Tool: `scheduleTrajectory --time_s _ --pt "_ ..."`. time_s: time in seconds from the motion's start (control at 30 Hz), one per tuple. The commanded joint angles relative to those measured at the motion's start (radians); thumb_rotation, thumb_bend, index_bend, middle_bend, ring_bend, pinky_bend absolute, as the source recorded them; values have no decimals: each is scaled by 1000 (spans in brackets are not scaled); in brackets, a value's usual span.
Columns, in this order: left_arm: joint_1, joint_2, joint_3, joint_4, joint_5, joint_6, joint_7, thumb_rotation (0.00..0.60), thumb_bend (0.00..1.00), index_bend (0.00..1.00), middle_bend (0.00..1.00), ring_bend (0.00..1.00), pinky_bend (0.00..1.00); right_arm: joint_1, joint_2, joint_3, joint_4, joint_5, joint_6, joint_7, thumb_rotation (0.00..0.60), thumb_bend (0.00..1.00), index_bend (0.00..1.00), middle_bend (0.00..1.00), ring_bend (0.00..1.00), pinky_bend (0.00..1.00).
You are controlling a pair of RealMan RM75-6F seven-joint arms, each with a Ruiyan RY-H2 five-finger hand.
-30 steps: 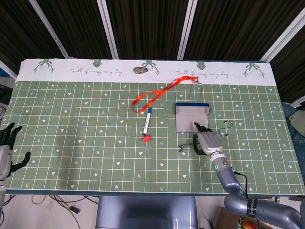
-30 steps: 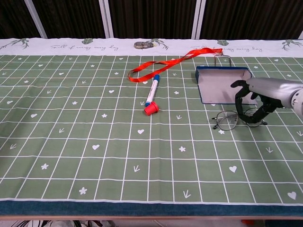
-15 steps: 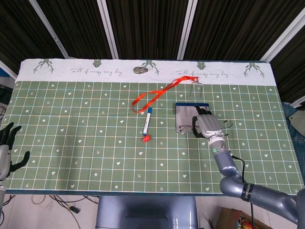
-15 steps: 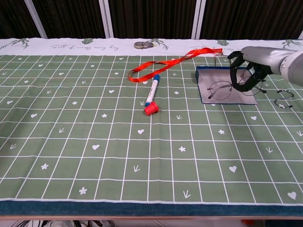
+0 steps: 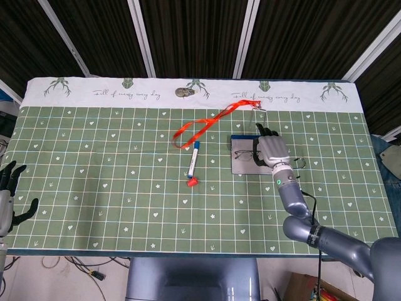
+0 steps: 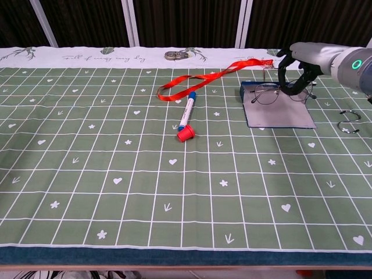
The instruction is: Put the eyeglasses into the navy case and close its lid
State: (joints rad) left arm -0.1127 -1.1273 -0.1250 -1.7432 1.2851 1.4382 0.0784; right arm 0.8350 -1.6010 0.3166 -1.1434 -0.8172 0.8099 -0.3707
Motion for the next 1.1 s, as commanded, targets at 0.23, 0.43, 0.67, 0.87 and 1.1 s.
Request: scheduleTrajectory --time_s 0.23,0.43,0.67,0.87,1.1 --pt "-1 -2 -2 -1 -8 -2 6 600 354 99 0 0 0 33 -67 -7 158 -22 -71 67 600 487 684 8 121 168" --pt "-1 -2 -4 -4 -15 -2 9 600 355 99 0 0 0 57 -106 -1 256 -26 -111 96 600 487 684 8 121 168" --pt "-2 -2 -7 -5 -22 -5 9 600 354 99 0 0 0 88 -151 10 370 -33 -157 132 600 487 684 8 121 168" --pt "-3 -1 -8 -5 -25 -7 10 600 354 99 0 0 0 100 -179 14 427 -38 -183 155 600 487 684 8 121 168" --pt "-3 -2 -7 -6 -23 -6 12 600 355 99 0 0 0 109 -206 15 470 -55 -204 182 600 480 635 8 121 168"
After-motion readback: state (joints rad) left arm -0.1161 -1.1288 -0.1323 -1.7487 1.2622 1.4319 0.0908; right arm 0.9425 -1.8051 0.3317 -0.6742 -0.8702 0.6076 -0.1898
